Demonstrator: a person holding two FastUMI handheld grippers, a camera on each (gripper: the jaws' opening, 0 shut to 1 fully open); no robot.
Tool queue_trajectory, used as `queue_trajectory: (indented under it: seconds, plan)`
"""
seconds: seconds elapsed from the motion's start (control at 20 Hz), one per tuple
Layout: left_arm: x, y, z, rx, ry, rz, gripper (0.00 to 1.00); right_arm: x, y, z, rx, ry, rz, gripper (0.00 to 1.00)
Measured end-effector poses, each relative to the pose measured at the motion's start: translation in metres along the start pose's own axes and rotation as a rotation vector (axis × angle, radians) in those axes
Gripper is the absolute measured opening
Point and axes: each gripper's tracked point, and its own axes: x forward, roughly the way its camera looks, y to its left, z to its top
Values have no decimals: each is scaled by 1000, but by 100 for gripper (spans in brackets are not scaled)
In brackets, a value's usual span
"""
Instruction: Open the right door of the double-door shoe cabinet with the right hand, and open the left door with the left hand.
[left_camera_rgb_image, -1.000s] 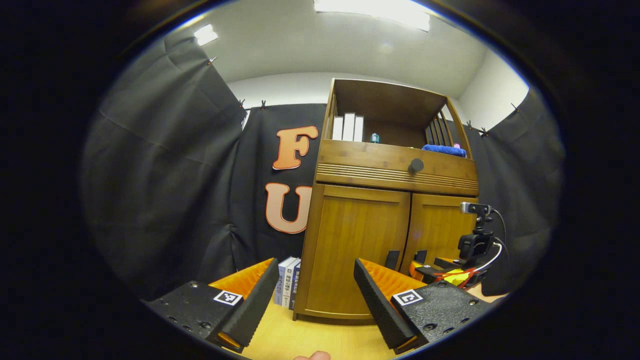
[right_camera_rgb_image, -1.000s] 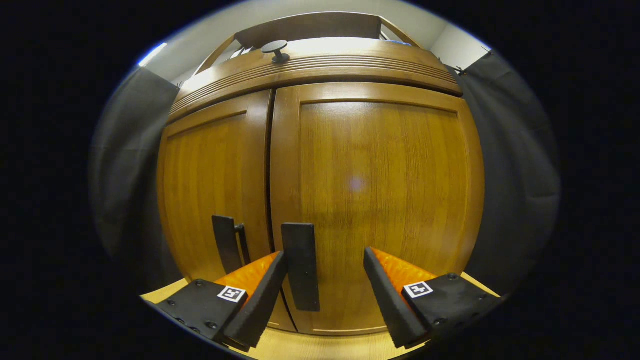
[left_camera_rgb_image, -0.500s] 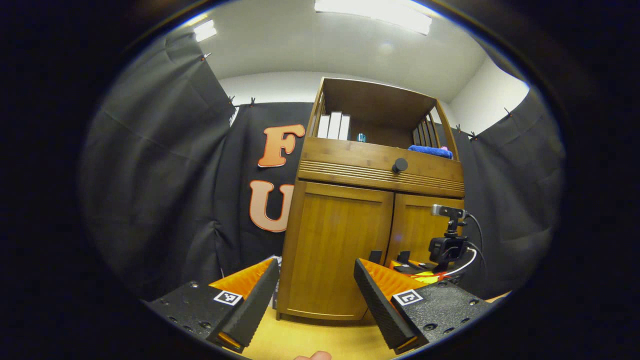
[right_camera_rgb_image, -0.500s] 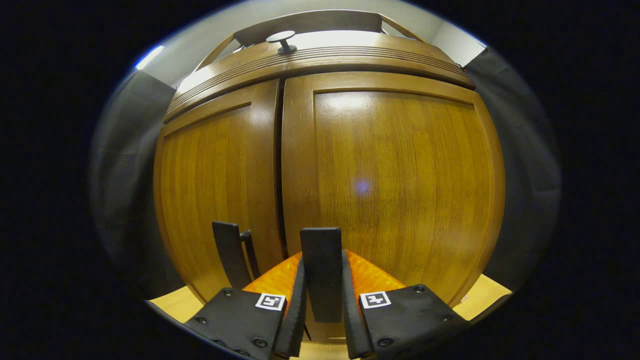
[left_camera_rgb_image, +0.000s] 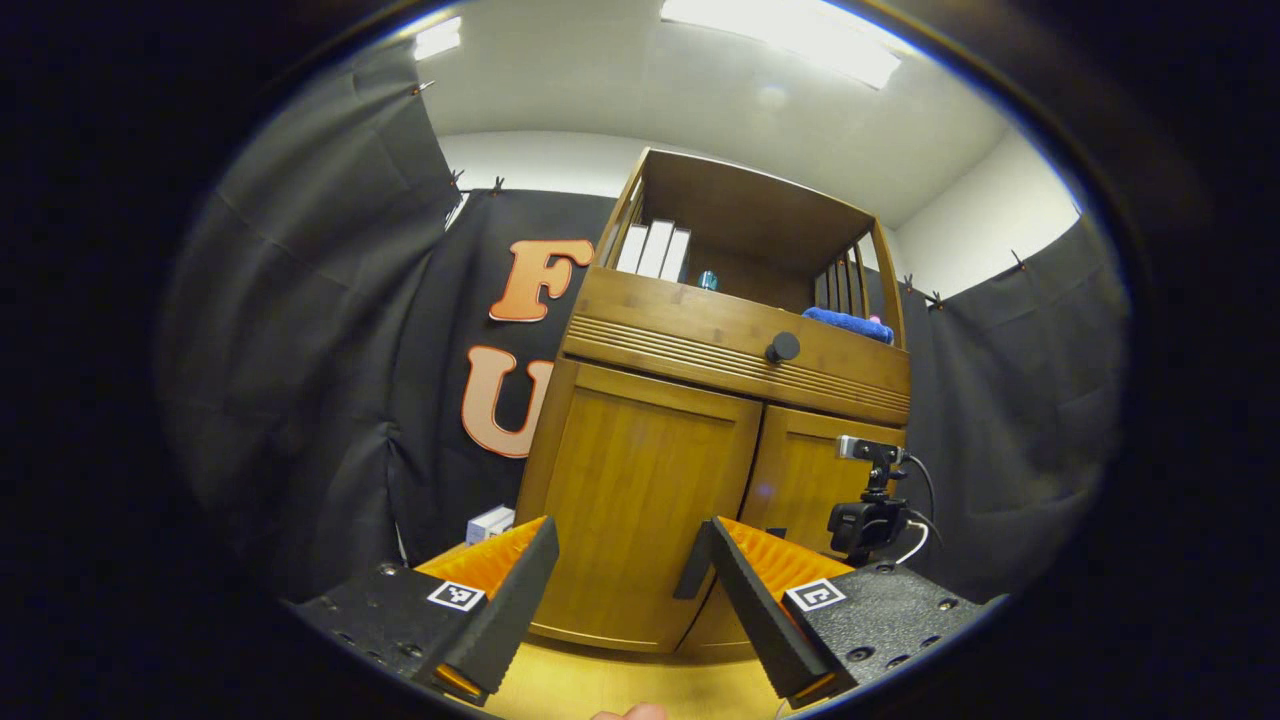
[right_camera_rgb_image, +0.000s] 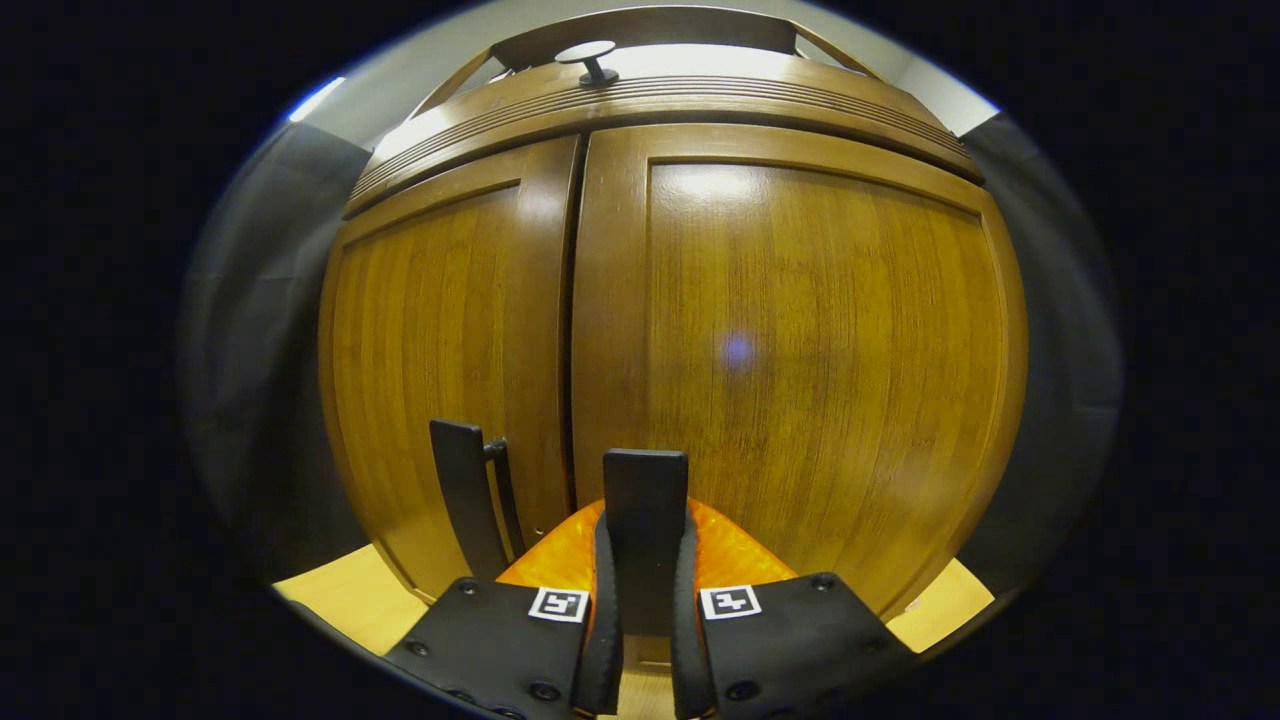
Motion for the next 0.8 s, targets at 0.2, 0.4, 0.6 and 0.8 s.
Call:
queue_trajectory:
  seconds: [0.2, 0.4, 0.6, 0.8]
  plan:
    - [-3, -11, -9, -35, 26, -19, 93, -42, -1, -4, 7, -10, 37, 28]
    - [1, -19, -15, 19, 23, -20, 94, -83, -11, -5, 56, -25, 65, 27]
    - [6, -29, -27, 13, 43, -35, 95, -110, -23, -7, 54, -49, 50, 27]
    - [9, -37, -33, 7, 51, -36, 94, -146, -45, -8, 73, -58, 24, 27]
